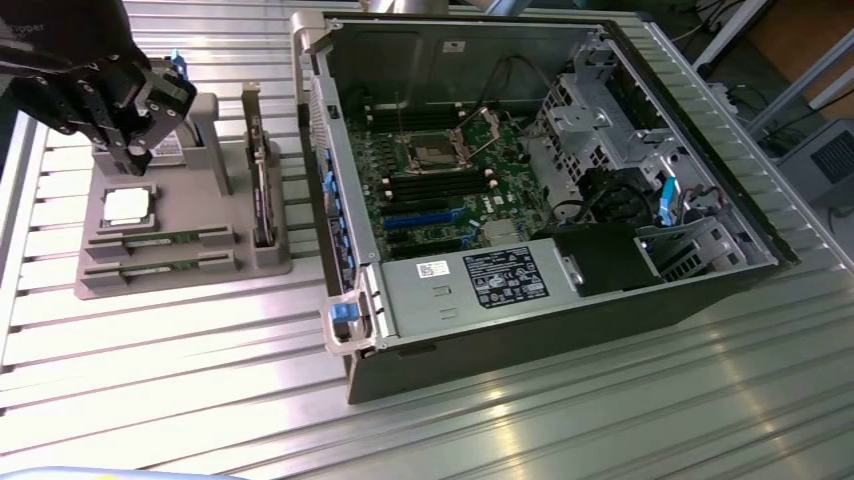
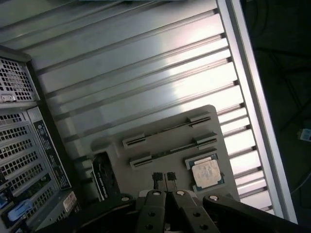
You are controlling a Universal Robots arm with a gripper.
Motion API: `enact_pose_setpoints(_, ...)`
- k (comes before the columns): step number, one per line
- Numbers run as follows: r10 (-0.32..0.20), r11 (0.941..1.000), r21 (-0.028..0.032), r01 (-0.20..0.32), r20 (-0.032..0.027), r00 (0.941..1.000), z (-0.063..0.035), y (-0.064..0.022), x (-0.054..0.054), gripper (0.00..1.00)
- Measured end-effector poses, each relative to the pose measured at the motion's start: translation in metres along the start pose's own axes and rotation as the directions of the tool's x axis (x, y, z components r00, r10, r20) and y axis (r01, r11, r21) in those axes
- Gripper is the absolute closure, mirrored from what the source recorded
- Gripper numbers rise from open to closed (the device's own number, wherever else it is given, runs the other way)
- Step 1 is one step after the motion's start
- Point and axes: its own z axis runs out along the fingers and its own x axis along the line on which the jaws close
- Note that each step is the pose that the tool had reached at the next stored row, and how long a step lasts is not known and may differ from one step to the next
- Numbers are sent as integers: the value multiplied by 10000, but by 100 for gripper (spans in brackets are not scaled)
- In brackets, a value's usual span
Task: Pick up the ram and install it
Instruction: 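Pick up the ram and move it above insertion slot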
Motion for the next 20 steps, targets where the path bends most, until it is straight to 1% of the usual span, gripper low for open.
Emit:
enact_pose_setpoints(2,-363,9993,-11,363,14,9993,1,0,0,90)
enact_pose_setpoints(5,-745,9972,-22,745,30,9972,1,0,0,90)
enact_pose_setpoints(7,-1074,9942,-31,1074,44,9942,2,0,0,90)
enact_pose_setpoints(10,-1366,9906,-39,1366,56,9906,2,0,0,90)
enact_pose_setpoints(14,-1965,9805,-53,1965,83,9805,3,0,0,90)
enact_pose_setpoints(17,-2397,9708,-62,2398,102,9708,5,0,0,90)
enact_pose_setpoints(19,-2684,9633,-68,2684,116,9632,5,0,0,90)
enact_pose_setpoints(20,-2764,9610,-70,2765,120,9610,5,0,0,90)
